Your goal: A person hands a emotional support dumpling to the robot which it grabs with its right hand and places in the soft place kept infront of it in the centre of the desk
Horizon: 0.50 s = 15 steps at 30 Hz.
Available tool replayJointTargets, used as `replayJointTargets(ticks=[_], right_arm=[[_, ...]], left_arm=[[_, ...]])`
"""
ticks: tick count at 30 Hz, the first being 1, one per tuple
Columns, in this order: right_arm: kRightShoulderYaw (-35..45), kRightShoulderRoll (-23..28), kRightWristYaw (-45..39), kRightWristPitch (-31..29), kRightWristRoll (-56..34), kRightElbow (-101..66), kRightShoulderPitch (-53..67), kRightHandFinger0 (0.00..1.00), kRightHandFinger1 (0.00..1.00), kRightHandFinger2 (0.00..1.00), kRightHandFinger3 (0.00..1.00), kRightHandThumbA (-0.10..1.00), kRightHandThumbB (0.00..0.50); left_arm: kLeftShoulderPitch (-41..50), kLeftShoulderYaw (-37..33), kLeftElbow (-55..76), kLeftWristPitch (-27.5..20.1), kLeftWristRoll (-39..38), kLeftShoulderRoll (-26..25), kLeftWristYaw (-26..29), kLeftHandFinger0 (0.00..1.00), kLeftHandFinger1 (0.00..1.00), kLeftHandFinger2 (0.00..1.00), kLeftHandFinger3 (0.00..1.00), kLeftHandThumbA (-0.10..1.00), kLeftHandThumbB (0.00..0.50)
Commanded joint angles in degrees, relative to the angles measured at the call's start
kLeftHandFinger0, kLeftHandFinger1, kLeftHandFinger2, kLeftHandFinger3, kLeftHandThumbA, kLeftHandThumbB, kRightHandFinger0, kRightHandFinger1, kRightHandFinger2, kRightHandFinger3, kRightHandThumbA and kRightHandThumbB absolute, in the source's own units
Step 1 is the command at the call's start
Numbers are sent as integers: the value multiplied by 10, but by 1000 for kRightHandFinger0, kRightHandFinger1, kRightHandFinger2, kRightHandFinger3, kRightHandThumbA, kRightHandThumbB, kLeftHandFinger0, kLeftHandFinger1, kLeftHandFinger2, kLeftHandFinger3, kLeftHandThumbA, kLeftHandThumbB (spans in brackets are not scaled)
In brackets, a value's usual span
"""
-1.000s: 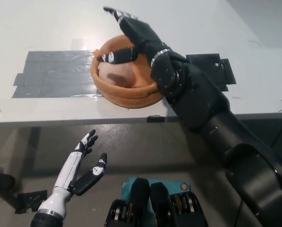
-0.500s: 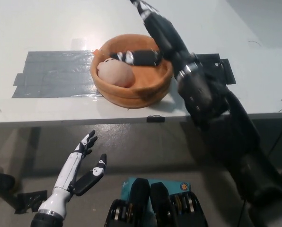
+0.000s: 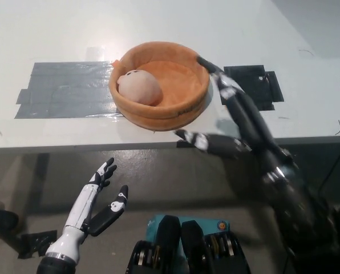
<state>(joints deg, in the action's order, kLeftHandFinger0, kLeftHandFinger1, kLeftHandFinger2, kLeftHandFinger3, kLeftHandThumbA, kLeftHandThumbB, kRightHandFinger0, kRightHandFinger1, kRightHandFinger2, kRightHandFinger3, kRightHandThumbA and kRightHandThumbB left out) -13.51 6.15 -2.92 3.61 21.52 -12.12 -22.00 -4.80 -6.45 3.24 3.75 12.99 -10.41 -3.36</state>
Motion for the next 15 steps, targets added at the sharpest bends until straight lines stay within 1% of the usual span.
replayJointTargets(ticks=[1, 3, 4, 5, 7, 8, 11, 15], right_arm=[[48, 4, 5, -63, -96, -2, 38, 1000, 1000, 1000, 1000, 899, 263], [57, 0, 9, -83, -97, 31, 48, 1000, 1000, 1000, 1000, 907, 267], [57, 0, 9, -83, -97, 31, 48, 1000, 1000, 1000, 1000, 907, 267], [67, -4, 19, -101, -96, 73, 60, 1000, 1000, 1000, 1000, 920, 269], [78, -7, 24, -113, -102, 115, 66, 1000, 1000, 1000, 1000, 922, 273], [82, -8, 25, -120, -101, 131, 68, 1000, 1000, 1000, 1000, 923, 260], [92, -4, 29, -139, -101, 187, 67, 1000, 1000, 1000, 1000, 932, 260], [92, -5, 35, -150, -90, 244, 63, 1000, 1000, 1000, 1000, 893, 222]], left_arm=[[-14, 6, 12, -15, -1, -5, -1, 1000, 1000, 1000, 1000, 536, 0], [-11, 5, 13, -15, 1, -5, -1, 1000, 1000, 1000, 1000, 541, 0], [-11, 5, 13, -15, 1, -5, -1, 1000, 1000, 1000, 1000, 541, 0], [-7, 5, 13, -16, 1, -6, -2, 1000, 1000, 1000, 1000, 540, 0], [-5, 4, 10, -21, 1, -6, -2, 1000, 1000, 1000, 1000, 538, 0], [-4, 3, 10, -22, 1, -6, -2, 1000, 1000, 1000, 1000, 534, 0], [-4, 4, 7, -24, -2, -3, -1, 1000, 1000, 1000, 1000, 513, 0], [-6, 5, -1, -37, -3, -2, 2, 1000, 1000, 1000, 1000, 475, 0]])
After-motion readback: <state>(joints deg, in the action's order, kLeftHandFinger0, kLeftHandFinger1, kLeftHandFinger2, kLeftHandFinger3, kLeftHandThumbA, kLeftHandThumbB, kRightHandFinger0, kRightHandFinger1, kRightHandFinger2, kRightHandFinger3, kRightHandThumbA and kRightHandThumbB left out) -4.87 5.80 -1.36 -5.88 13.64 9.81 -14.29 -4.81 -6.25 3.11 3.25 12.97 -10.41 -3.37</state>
